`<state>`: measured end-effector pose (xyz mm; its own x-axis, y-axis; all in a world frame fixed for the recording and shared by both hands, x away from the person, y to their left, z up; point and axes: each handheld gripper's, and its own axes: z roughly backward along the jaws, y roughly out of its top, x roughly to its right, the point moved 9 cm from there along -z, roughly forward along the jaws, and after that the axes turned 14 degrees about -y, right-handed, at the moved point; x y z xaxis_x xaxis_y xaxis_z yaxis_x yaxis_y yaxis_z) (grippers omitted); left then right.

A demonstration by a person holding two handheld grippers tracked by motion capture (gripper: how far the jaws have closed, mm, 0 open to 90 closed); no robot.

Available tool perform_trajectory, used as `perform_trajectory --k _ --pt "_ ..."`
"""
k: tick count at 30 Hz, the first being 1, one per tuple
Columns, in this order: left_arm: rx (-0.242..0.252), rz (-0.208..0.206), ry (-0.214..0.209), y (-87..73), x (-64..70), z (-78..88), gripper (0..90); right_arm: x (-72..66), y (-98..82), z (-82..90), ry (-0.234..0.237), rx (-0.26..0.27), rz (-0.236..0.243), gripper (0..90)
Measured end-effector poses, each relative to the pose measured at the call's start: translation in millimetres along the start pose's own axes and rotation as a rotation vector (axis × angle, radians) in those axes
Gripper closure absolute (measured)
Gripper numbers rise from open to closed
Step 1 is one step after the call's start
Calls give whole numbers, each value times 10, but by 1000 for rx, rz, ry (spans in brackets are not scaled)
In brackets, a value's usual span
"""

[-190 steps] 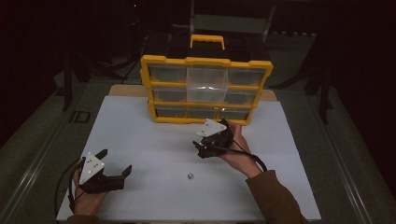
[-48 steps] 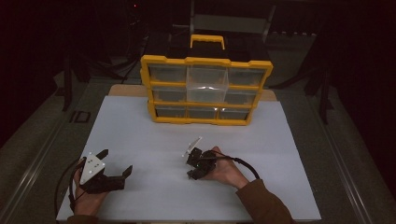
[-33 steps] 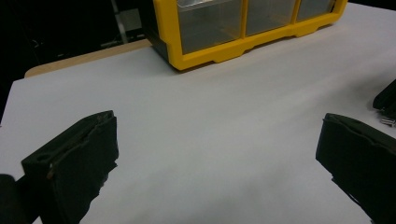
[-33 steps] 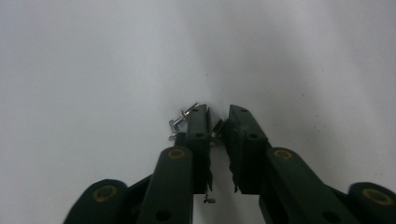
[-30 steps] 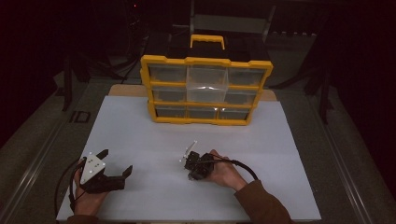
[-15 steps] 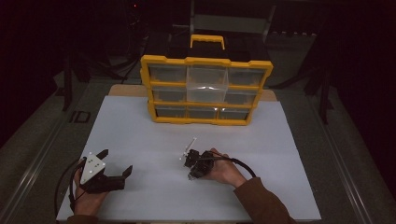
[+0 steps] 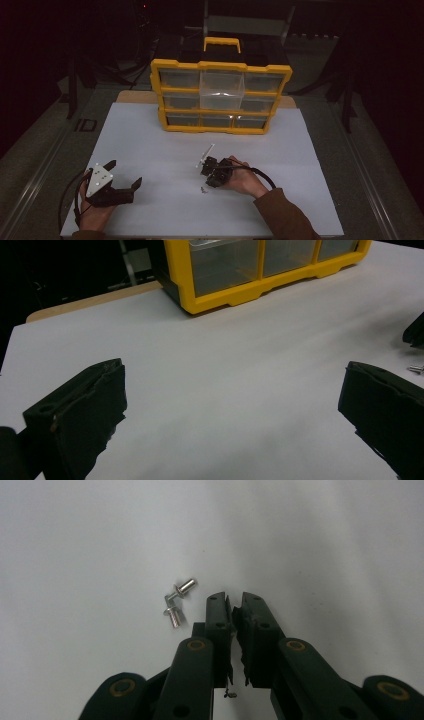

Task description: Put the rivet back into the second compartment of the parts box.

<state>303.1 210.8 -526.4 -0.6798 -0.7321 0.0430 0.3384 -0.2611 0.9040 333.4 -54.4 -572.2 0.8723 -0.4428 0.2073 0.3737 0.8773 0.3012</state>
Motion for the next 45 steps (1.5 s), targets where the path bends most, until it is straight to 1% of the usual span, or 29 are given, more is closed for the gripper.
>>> perform_trajectory --k 3,4,6,7,13,14,16,17,20,22,24,25,28,29,38,45 --pt "-1 0 0 0 2 0 0 -9 20 32 0 12 -15 830" --pt "0 1 -1 0 2 -1 0 -2 19 46 -2 11 -5 830" --pt "-1 1 -2 -1 2 -2 0 -2 26 71 -3 12 -5 830" --pt "-1 1 -2 -2 3 -3 0 5 36 73 -3 25 2 830" --pt "-1 2 -4 -3 5 -3 0 20 56 147 -6 27 -3 830" --pt "-2 2 -5 -3 6 -5 0 13 81 192 3 43 -6 830" --pt "-3 2 -7 -4 9 -8 0 14 90 210 6 48 -8 830" --pt "-3 2 -8 -4 10 -9 0 23 90 231 2 40 -5 830" --pt "-3 2 -8 -4 11 -9 0 35 102 258 6 45 -8 829" --pt "-3 2 -9 -4 11 -8 0 49 105 275 7 51 0 830" --pt "-2 2 -6 -2 8 -6 0 51 115 294 9 56 -10 830" --pt "-1 2 -7 -2 8 -5 0 53 117 313 11 50 -14 830" --pt "-1 1 -6 -2 9 -5 0 79 130 339 10 62 -8 829" --pt "-1 1 -7 -1 9 -6 0 86 137 356 11 66 -16 829" --pt "1 2 -8 0 10 -6 0 169 166 464 13 83 -25 830" --pt "2 2 -9 1 10 -5 0 262 209 580 7 105 -40 830"
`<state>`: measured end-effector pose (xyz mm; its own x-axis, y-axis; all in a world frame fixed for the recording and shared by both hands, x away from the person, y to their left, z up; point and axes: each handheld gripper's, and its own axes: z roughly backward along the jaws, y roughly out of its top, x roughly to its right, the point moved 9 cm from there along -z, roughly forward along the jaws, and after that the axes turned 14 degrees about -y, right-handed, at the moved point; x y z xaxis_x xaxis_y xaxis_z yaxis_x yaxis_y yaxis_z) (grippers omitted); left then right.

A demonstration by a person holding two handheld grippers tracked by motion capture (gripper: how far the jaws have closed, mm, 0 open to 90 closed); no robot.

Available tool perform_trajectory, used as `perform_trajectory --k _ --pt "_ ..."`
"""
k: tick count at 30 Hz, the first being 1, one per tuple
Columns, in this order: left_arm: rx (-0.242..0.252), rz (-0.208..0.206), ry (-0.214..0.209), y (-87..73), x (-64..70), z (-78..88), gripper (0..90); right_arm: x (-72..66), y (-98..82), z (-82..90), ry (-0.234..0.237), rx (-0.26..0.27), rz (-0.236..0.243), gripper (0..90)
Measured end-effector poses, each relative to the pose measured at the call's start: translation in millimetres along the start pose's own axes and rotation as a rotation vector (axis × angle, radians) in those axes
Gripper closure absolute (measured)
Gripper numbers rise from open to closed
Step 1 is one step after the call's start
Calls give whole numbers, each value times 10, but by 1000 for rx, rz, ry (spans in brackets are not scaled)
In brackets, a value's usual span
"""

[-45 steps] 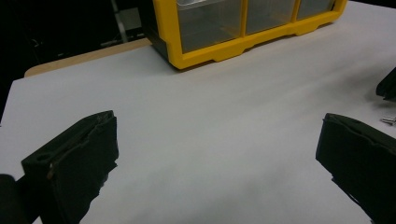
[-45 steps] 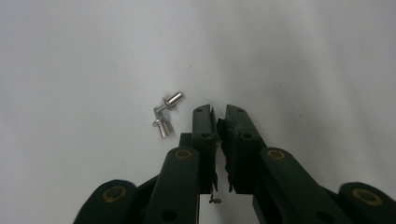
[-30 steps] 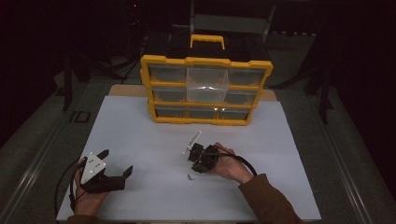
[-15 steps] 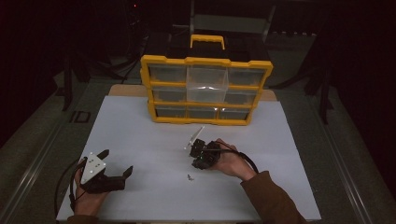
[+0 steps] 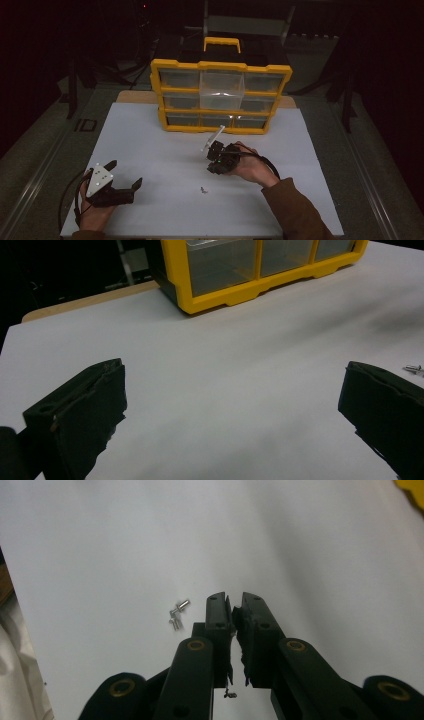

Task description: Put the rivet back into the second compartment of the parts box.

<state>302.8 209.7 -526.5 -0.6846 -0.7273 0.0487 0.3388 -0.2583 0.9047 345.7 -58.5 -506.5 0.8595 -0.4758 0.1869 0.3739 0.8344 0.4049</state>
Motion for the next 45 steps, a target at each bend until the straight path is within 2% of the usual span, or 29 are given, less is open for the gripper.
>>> perform_trajectory --k 21,45 --pt "1 3 -1 -1 -2 0 0 264 205 305 -13 49 -18 830" --pt "1 0 -2 1 1 1 0 458 316 598 -17 77 -21 829"
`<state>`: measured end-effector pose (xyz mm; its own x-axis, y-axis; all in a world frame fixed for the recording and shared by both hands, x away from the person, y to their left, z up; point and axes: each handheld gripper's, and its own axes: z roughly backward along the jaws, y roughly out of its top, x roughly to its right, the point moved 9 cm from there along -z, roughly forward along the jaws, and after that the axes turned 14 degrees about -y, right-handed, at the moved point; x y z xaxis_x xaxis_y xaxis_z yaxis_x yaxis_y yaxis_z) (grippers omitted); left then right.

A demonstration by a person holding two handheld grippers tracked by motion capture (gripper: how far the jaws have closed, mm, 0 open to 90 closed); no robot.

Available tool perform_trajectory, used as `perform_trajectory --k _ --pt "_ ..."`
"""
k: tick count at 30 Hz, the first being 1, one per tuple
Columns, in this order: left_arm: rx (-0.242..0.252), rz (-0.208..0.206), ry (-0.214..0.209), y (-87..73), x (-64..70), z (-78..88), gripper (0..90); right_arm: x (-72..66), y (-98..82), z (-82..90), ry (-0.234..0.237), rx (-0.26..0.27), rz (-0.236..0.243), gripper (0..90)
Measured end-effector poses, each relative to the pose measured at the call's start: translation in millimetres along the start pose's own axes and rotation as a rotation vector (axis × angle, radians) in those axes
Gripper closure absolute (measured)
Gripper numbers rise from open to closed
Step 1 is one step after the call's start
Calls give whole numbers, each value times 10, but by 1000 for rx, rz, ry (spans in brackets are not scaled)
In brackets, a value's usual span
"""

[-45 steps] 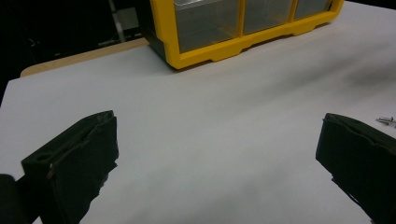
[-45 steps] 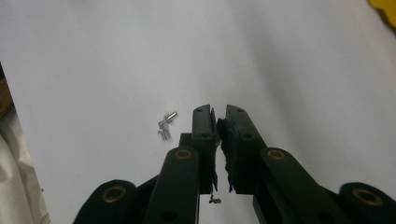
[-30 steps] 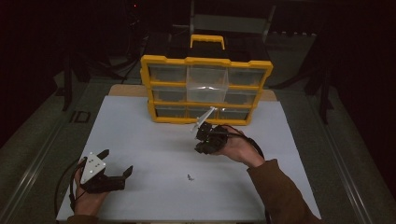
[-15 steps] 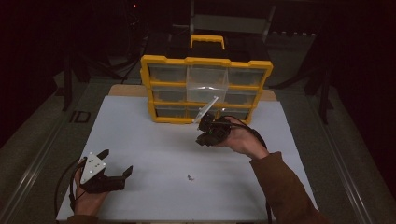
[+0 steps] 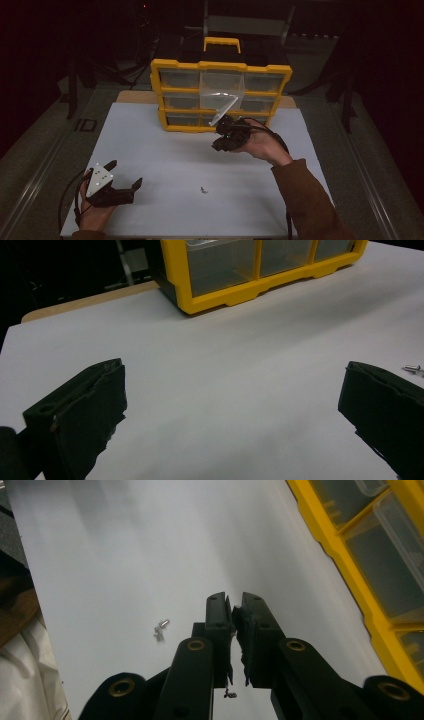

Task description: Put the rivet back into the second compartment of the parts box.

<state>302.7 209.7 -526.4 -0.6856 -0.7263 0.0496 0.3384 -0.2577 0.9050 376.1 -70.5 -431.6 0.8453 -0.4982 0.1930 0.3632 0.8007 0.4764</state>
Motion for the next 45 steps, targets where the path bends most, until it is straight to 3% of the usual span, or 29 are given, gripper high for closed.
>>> perform_trajectory --k 16,27,35,45 --pt "2 -1 1 3 -1 2 0 163 127 230 -19 13 -8 829" --pt "2 -1 0 3 1 2 0 266 234 407 -19 54 -21 828" --pt "4 0 -1 4 -1 1 0 350 279 478 -39 34 -16 829" --pt "4 1 -1 4 -2 1 0 396 413 634 -43 52 -7 828"
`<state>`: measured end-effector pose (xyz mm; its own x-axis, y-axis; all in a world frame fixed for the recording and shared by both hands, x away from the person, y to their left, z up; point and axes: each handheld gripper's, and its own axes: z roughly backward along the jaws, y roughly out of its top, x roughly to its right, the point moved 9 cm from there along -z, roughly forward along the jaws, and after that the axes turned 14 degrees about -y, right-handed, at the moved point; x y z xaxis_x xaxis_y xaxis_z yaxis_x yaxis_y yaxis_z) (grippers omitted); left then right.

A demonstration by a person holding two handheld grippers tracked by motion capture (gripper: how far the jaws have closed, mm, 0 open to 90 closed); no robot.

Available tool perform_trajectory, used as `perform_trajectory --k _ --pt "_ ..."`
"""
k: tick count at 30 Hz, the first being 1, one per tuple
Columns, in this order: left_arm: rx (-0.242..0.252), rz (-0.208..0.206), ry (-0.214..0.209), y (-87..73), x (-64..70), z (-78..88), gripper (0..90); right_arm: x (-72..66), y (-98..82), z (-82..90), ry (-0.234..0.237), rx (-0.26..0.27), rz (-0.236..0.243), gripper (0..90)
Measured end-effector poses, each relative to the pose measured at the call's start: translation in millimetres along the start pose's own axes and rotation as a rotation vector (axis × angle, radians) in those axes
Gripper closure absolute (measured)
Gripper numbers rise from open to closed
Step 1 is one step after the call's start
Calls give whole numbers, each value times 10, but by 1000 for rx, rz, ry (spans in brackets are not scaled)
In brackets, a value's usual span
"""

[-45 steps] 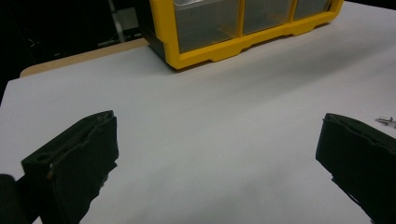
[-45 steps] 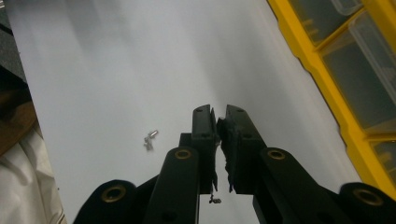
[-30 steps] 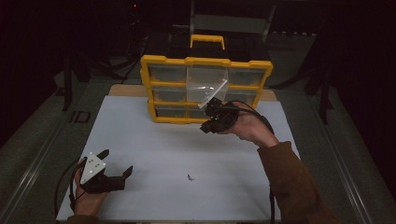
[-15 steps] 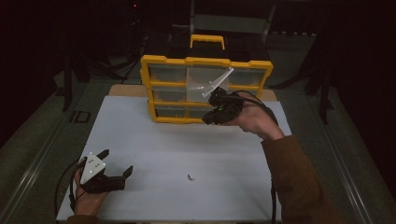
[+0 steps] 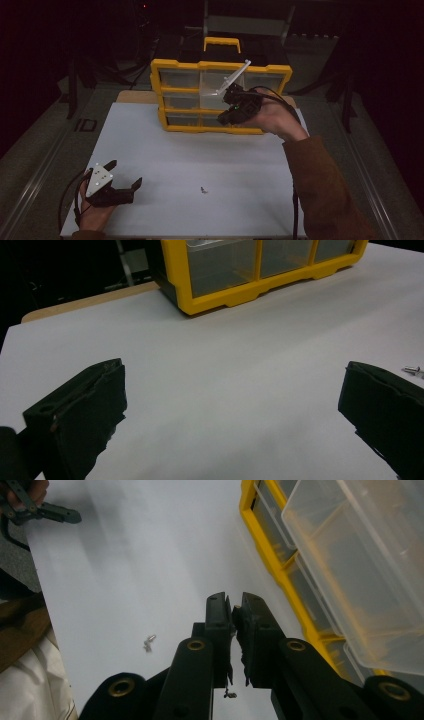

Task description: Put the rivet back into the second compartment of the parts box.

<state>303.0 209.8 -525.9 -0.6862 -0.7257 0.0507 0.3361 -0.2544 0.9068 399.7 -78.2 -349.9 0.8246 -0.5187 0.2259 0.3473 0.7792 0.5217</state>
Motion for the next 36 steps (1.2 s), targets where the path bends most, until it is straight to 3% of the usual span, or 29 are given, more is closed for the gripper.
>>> perform_trajectory --k 20,36 --pt "0 2 -3 -1 0 0 0 181 251 217 6 23 -15 829" --pt "0 1 -3 -1 1 -3 0 414 466 370 -24 55 -74 828"
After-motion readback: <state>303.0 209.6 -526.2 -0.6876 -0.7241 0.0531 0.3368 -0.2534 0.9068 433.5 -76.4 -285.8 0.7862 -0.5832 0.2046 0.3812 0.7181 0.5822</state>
